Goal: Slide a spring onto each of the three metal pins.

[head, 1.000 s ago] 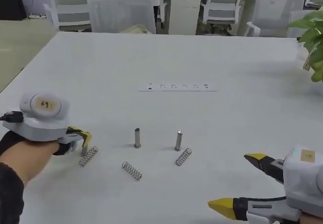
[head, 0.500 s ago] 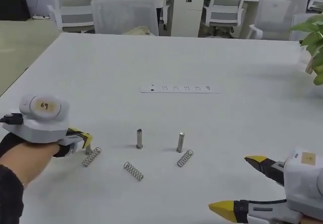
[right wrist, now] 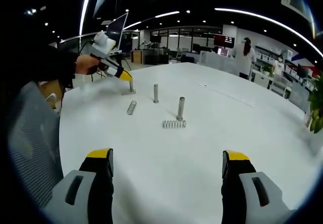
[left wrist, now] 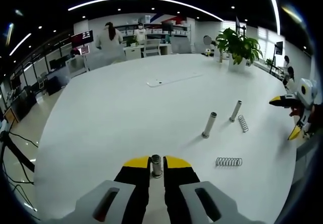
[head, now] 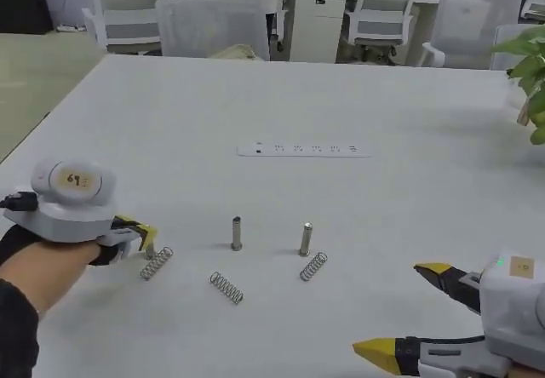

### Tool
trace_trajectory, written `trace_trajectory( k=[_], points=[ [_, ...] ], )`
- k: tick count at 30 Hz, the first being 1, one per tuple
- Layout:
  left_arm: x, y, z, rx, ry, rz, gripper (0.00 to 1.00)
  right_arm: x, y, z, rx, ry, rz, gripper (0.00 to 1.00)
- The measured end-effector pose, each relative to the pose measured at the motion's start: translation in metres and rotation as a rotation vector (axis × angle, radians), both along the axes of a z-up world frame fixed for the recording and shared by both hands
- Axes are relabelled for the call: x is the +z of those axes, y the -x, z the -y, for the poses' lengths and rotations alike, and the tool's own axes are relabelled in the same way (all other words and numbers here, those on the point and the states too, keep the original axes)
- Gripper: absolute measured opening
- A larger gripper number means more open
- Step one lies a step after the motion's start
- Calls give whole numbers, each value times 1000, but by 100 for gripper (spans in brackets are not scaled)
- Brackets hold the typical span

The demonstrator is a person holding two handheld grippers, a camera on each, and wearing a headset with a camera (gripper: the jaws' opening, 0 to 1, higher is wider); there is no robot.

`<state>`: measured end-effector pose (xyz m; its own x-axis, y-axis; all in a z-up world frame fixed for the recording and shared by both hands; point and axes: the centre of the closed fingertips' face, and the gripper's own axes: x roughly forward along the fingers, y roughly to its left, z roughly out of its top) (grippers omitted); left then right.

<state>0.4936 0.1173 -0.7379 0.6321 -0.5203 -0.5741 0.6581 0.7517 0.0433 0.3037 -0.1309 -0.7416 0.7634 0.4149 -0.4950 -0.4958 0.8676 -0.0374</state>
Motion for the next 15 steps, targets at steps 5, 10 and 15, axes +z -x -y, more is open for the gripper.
trace_trajectory(
  k=[5, 10, 15],
  points=[
    [0, 1, 1, -5, 1, 1, 4, 0, 0, 0, -2, 0, 0, 88],
    [2, 2, 1, -4, 11, 3, 8, 0, 0, 1, -3, 0, 0, 88],
    [3, 3, 0, 3, 20, 5, 12, 0, 1, 0, -1, 1, -1, 88]
  ],
)
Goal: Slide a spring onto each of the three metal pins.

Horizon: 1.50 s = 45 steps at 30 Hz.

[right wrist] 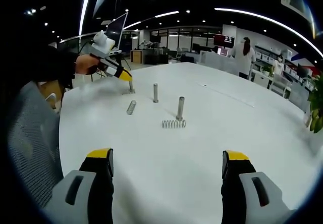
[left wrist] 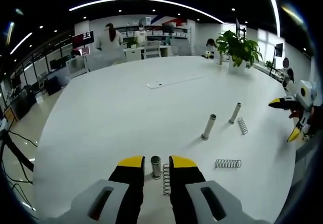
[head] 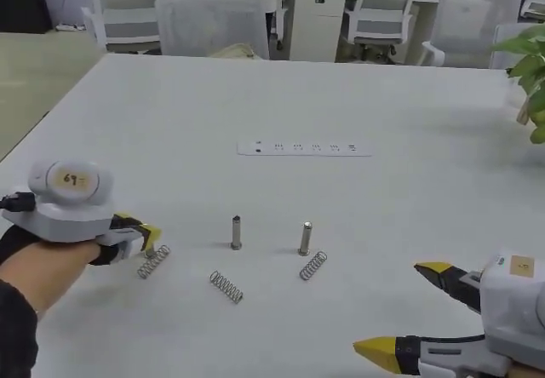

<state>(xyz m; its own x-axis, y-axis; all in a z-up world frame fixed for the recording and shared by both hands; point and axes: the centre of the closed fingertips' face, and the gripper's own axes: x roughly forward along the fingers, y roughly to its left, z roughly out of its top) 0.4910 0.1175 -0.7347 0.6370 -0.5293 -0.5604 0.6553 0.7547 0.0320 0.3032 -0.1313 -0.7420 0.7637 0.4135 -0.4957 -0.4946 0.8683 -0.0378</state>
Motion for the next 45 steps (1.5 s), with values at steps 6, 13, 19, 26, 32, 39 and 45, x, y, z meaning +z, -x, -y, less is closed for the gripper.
trace_trajectory(
  k=[6, 13, 19, 26, 32, 39, 45],
  points=[
    [2, 1, 0, 6, 17, 5, 20, 0, 0, 0, 0, 0, 1, 88],
    [6, 0, -1, 16, 25, 23, 34, 1, 0, 0, -1, 1, 5, 88],
    [8, 0, -5, 33, 35, 33, 46, 1, 0, 0, 0, 0, 5, 88],
    [7, 5, -10, 38, 52, 33, 56, 2, -1, -2, 5, 1, 5, 88],
    [-1, 11, -18, 44, 53, 17, 59, 3, -1, -1, 5, 2, 6, 88],
    [-9, 23, -22, 43, 49, 4, 58, 3, -1, -1, 8, 1, 6, 88],
    [-22, 34, -21, 41, 46, -17, 51, 3, -1, -1, 9, 2, 4, 88]
  ],
)
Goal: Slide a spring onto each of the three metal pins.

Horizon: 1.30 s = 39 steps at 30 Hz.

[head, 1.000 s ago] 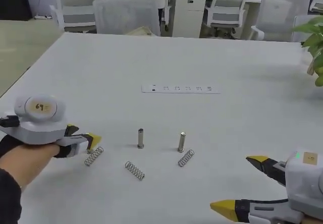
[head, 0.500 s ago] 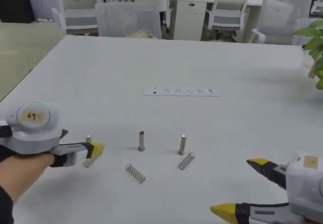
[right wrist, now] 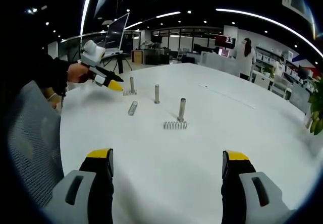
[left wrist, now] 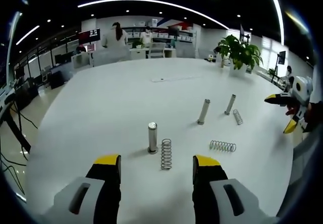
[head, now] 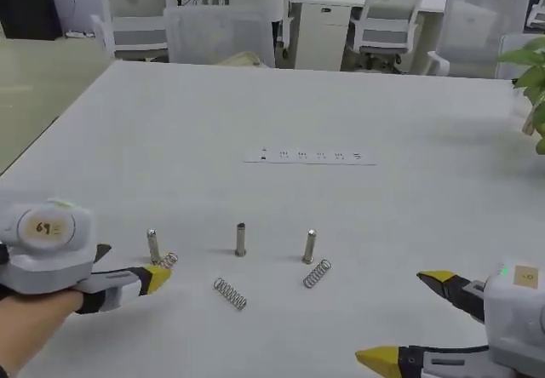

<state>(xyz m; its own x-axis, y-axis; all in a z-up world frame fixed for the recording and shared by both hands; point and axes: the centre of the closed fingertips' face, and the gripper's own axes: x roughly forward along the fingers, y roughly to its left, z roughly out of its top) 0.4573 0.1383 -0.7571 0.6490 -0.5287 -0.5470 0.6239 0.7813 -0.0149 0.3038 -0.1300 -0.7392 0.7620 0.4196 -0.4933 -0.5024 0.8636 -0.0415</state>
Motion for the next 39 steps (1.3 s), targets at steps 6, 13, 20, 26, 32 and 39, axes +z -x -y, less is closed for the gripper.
trace_trajectory(
  k=[6, 13, 20, 26, 32, 39],
  points=[
    [-9, 5, 3, -9, -12, -10, 41, -1, 0, 0, 0, 0, -2, 88],
    [-14, 2, 8, -26, -35, 2, 32, -2, 1, 1, -2, 2, -6, 88],
    [-20, -4, 9, -25, -50, 3, 26, -3, 1, 2, -7, 1, -11, 88],
    [-22, -4, 11, -24, -51, -2, 21, -5, 1, 2, -10, -1, -16, 88],
    [-24, -4, 15, -30, -53, 1, 17, -6, 1, 2, -11, 2, -17, 88],
    [-25, -3, 15, -40, -68, 4, 11, -6, 1, 2, -13, 0, -18, 88]
  ],
)
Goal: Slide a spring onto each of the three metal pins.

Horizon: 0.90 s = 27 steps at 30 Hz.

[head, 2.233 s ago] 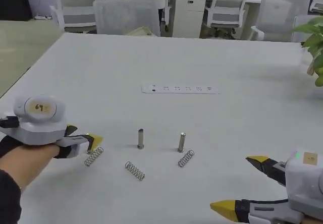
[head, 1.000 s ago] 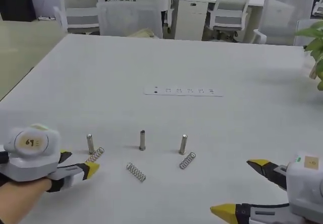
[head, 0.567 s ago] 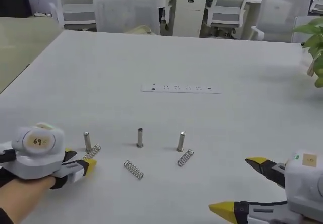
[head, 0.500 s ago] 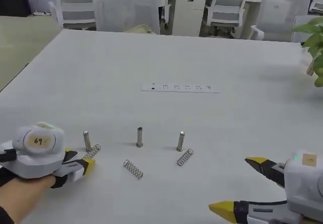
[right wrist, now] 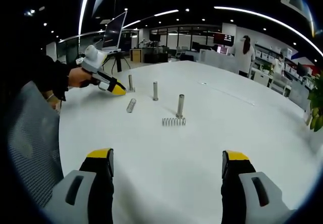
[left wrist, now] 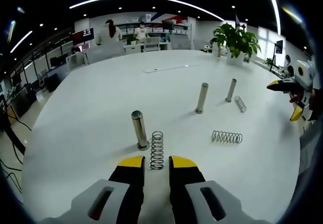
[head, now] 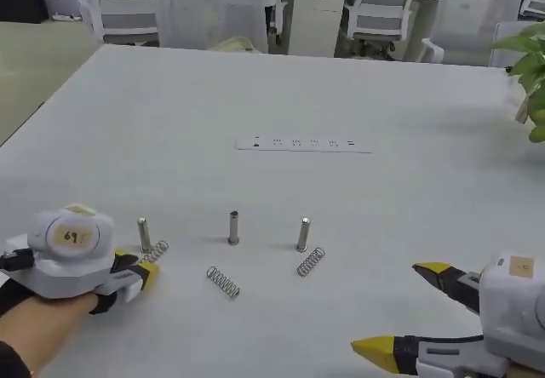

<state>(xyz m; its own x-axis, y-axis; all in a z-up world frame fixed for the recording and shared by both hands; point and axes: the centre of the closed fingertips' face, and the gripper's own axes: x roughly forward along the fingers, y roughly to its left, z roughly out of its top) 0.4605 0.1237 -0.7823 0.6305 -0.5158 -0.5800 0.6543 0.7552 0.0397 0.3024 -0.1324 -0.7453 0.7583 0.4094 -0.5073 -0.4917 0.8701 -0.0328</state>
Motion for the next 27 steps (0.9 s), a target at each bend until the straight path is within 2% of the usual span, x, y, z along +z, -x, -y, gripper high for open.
trace_trajectory(
  k=[8, 17, 27],
  points=[
    [-2, 0, -1, -7, -13, 1, 3, 0, 0, 0, 2, 0, 0, 88],
    [0, 5, -2, -15, -19, 1, 3, 0, 0, -2, 8, 0, 1, 88],
    [6, 14, -2, -28, -6, 2, 3, 5, 0, -2, 9, 0, 8, 87]
  ],
)
